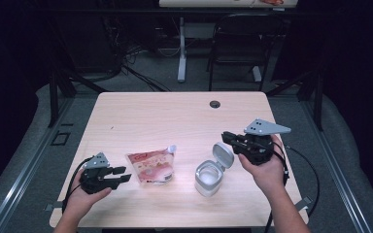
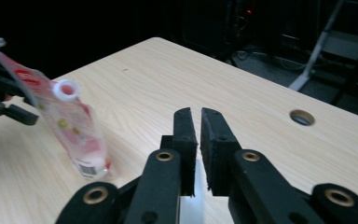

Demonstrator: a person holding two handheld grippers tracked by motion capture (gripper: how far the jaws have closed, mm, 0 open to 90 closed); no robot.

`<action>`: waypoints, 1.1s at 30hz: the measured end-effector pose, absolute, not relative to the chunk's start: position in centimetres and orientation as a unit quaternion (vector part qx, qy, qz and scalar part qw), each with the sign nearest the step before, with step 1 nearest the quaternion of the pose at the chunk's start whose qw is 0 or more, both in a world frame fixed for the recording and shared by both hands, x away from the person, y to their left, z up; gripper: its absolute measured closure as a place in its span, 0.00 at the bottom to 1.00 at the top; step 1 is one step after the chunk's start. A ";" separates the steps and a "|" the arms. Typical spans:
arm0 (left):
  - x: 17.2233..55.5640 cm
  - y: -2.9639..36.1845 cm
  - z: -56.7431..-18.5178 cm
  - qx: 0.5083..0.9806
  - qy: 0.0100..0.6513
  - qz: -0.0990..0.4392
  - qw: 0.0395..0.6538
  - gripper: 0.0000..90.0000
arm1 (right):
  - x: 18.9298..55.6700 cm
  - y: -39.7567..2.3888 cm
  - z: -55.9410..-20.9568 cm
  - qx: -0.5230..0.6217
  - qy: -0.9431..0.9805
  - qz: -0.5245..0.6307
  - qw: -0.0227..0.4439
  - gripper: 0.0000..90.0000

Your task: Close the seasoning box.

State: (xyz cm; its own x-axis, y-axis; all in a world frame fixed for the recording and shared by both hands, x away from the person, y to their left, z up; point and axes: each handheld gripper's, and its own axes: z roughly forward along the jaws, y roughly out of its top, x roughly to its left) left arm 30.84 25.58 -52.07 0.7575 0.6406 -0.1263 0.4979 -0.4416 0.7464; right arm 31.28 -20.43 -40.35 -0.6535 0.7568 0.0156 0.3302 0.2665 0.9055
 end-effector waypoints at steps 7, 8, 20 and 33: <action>30.8 25.5 -52.1 0.845 0.335 0.085 0.409 0.67 | 31.3 -22.1 -41.7 0.379 0.760 0.484 0.212 1.00; 30.8 25.4 -52.1 0.845 0.334 0.085 0.409 0.67 | 31.3 -22.3 -42.1 0.384 0.757 0.486 0.209 1.00; 30.8 25.3 -52.1 0.845 0.335 0.088 0.406 0.68 | 30.9 -23.7 -44.4 0.411 0.746 0.487 0.193 1.00; 30.8 25.4 -52.1 0.844 0.338 0.089 0.406 0.68 | 30.7 -23.5 -46.2 0.420 0.747 0.483 0.179 1.00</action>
